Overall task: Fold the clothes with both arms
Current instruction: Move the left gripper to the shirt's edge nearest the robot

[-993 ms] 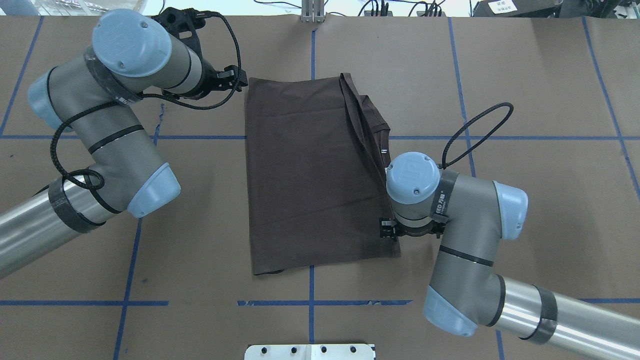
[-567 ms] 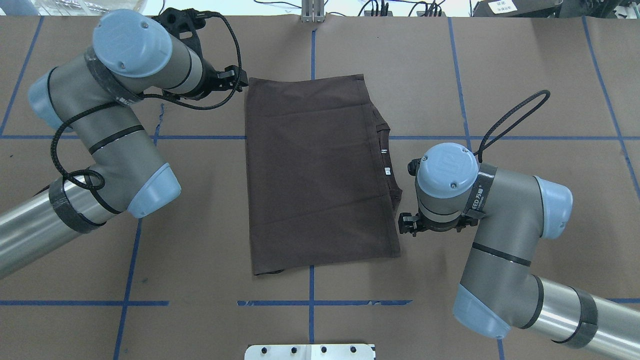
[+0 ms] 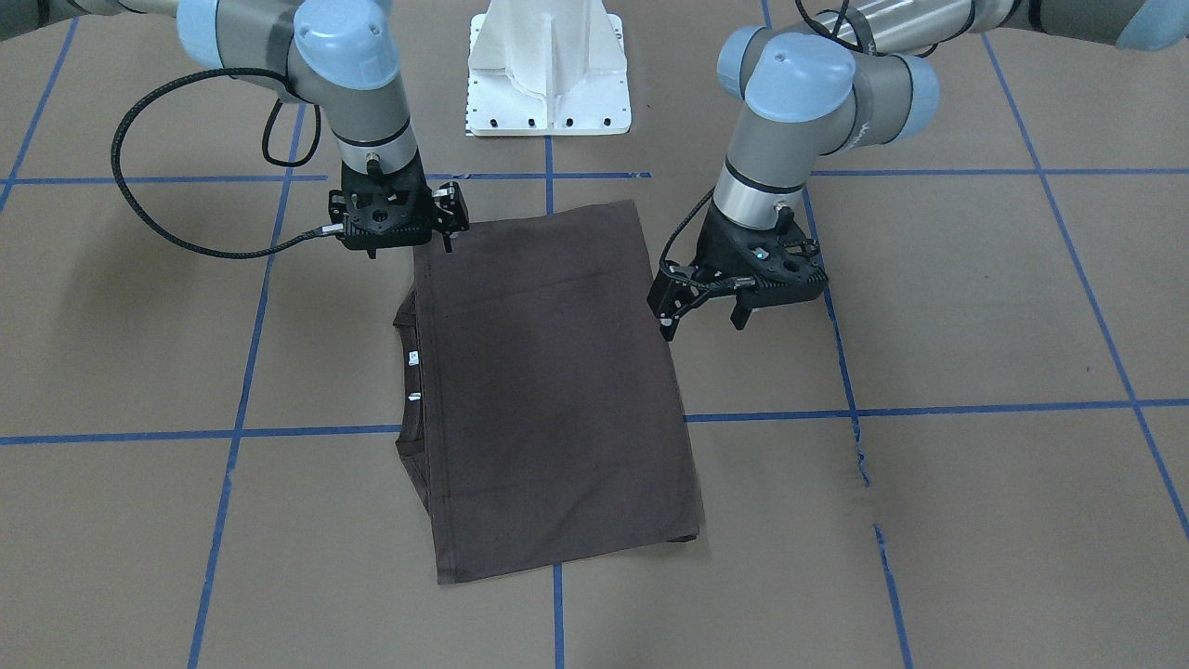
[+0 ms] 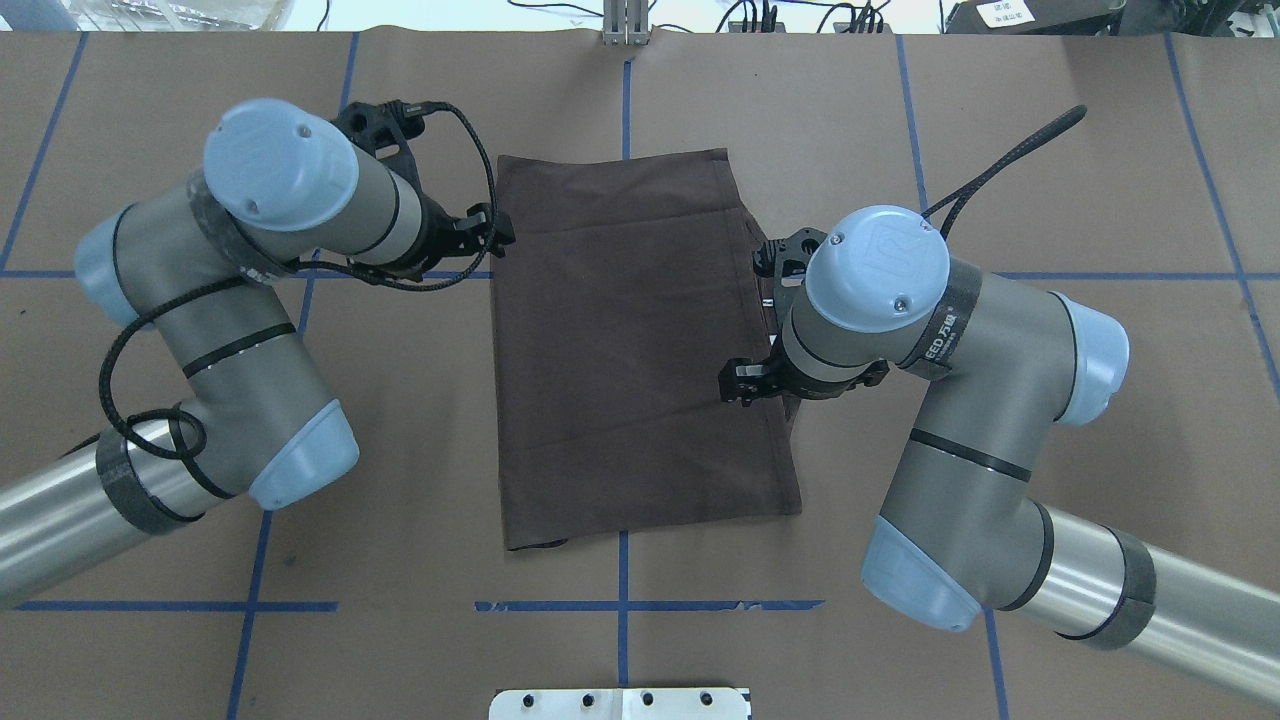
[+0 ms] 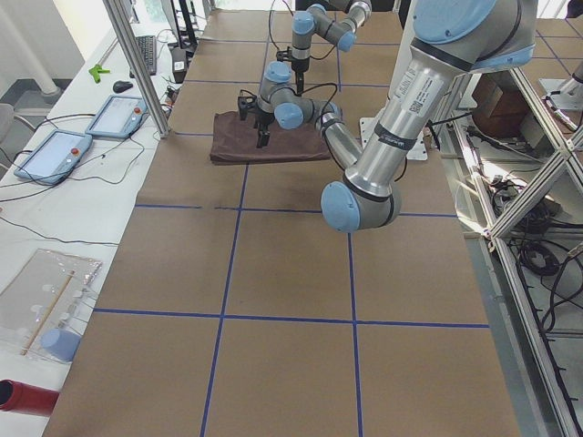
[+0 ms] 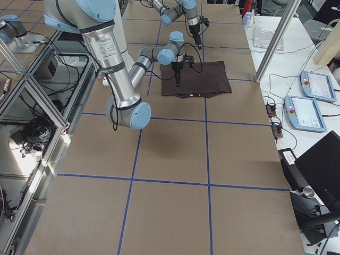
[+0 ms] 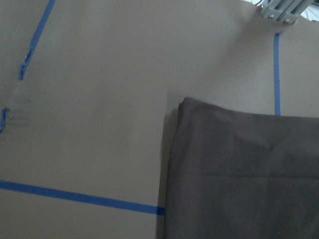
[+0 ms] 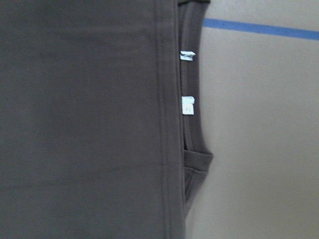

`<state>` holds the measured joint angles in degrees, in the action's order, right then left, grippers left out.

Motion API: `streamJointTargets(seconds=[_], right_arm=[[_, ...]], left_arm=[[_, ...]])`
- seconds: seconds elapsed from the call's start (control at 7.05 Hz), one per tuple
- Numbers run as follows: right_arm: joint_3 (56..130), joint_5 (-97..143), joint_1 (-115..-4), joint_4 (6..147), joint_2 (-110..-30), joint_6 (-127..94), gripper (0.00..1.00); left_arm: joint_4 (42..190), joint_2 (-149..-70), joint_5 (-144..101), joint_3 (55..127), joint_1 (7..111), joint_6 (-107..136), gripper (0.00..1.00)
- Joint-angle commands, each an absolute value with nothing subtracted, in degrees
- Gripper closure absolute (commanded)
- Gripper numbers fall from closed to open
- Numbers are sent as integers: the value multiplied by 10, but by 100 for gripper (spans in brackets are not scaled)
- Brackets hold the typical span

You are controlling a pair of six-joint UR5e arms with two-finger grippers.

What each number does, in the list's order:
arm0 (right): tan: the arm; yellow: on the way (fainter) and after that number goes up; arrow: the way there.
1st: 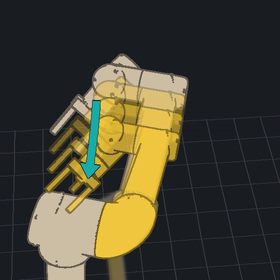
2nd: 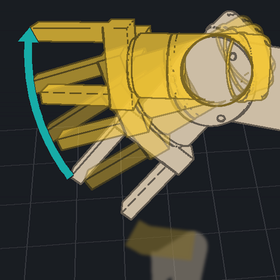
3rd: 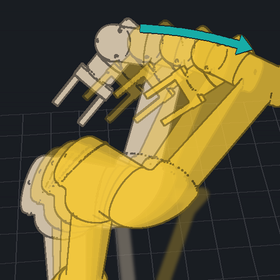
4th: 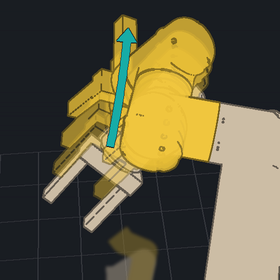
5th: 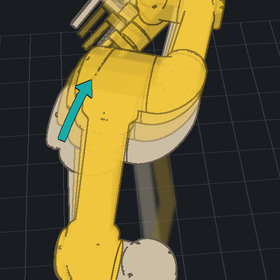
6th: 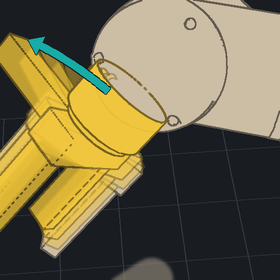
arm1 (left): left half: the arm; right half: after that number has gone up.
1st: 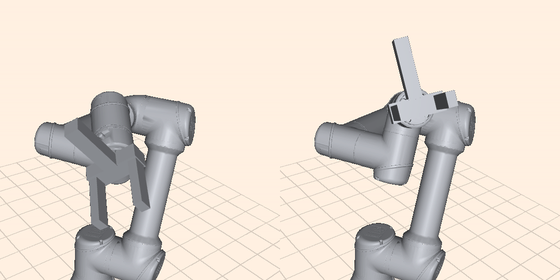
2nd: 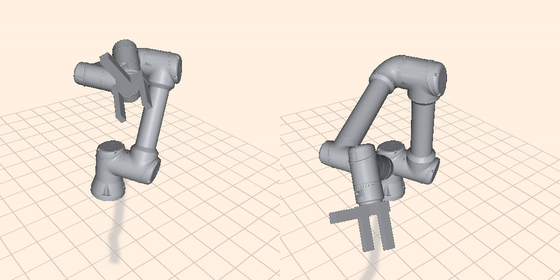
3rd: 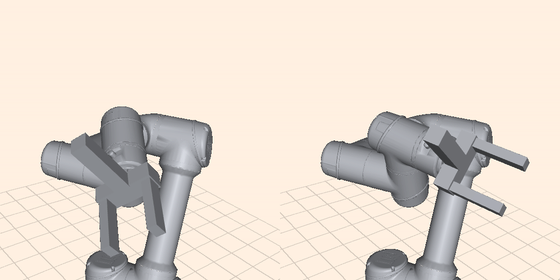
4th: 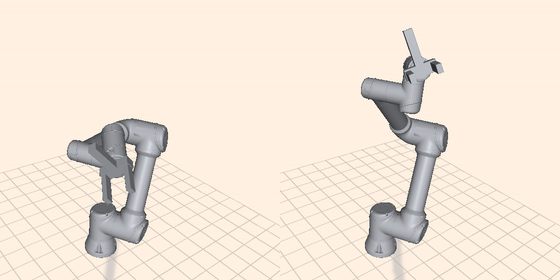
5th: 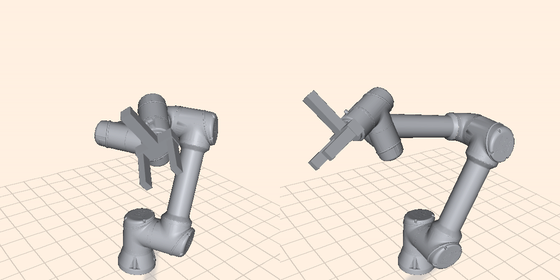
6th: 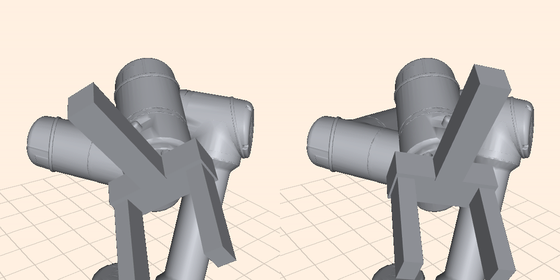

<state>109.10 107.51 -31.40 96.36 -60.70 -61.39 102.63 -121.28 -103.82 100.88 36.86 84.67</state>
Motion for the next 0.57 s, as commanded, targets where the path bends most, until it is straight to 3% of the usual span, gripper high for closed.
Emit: streamJointTargets(seconds=[0.0, 0.14, 0.43], right_arm=[[1112, 1085, -324, 940, -604, -618, 0], [1116, 1105, -335, 940, -604, -619, 0], [1119, 1108, -340, 940, -604, -624, 0]], left_arm=[[1020, -1183, -997, 1061, 253, 1041, 0], [1018, -1178, -952, 1058, 182, 1100, 2], [986, -1180, -935, 1053, 145, 1138, 5]])
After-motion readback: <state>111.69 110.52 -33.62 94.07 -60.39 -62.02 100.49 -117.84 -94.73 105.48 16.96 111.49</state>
